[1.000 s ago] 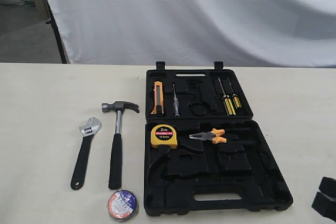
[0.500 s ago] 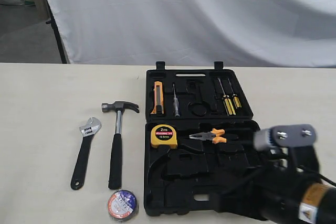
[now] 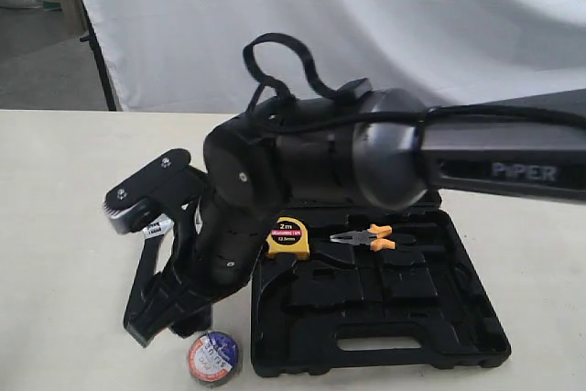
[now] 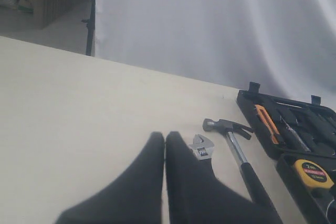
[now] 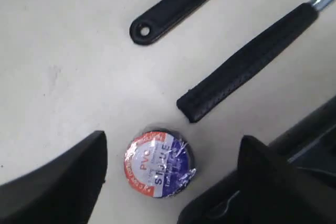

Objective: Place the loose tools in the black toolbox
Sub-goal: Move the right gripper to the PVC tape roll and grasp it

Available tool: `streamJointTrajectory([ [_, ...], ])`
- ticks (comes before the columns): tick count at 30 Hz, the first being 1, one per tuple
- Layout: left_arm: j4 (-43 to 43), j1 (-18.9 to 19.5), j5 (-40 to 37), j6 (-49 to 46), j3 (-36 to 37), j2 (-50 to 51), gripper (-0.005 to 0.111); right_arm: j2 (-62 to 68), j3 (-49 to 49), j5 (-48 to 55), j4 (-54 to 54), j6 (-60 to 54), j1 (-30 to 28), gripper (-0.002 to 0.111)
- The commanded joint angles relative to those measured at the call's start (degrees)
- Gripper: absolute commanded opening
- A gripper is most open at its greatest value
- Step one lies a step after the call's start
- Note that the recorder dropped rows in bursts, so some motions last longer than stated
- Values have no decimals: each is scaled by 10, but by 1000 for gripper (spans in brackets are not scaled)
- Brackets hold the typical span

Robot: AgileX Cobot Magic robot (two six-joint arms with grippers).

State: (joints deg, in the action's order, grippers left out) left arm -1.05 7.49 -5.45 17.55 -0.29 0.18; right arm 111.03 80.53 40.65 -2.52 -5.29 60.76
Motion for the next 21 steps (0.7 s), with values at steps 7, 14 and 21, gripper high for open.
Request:
streamJointTrajectory([
  [7,-3,15,4,3,-2,-2,1,62,30,57,-8,-37,8,67],
  [14,-3,15,4,3,-2,-2,1,88,30,54,-18,-43,12,67],
  [21,-3,15,4,3,-2,-2,1,100,30,49,-20,-65,22,67],
])
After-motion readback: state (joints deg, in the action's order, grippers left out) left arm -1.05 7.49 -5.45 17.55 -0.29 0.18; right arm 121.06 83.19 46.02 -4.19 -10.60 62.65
